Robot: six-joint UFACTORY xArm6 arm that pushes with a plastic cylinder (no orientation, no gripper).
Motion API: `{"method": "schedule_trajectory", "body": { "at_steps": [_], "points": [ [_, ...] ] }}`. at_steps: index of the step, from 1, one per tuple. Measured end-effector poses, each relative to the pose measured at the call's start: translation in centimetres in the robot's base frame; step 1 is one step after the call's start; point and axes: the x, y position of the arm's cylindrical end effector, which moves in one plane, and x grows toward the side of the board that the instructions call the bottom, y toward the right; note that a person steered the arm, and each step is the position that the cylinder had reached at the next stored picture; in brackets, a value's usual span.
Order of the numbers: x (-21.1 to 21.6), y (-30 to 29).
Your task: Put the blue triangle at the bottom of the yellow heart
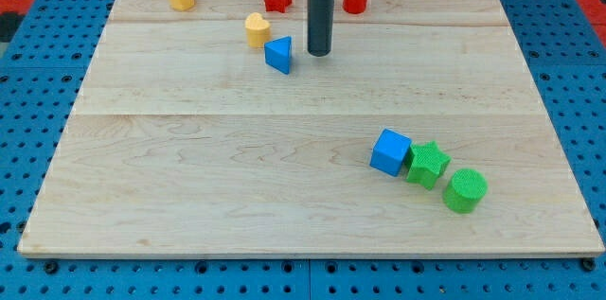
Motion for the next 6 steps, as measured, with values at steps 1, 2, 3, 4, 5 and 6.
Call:
{"method": "schedule_trajectory", "body": {
  "at_steps": [1, 2, 3, 4, 5, 6],
  "points": [
    [0.0, -2.0],
    [0.0, -3.0],
    [0.0, -4.0],
    [1.1, -2.3],
    [5.4, 5.9],
    [8.1, 16.4]
  ]
}}
